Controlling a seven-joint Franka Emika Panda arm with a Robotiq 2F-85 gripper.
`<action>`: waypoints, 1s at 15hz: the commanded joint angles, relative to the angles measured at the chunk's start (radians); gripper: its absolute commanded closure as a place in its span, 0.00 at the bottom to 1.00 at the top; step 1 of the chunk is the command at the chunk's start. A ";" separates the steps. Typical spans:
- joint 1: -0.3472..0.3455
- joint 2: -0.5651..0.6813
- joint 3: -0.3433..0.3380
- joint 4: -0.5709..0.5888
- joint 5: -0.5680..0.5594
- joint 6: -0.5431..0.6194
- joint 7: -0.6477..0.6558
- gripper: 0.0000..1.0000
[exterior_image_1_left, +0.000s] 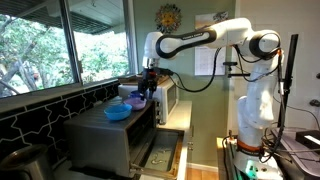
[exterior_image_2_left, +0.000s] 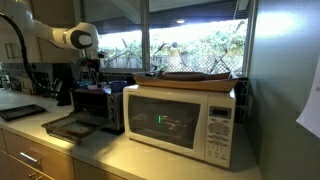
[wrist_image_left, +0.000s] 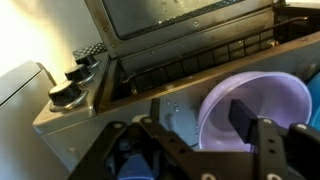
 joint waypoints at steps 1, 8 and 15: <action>0.007 0.009 0.007 -0.016 0.010 0.041 0.030 0.32; 0.005 0.031 0.009 -0.010 0.001 0.101 0.072 0.72; 0.002 0.026 -0.002 -0.004 0.002 0.102 0.060 0.99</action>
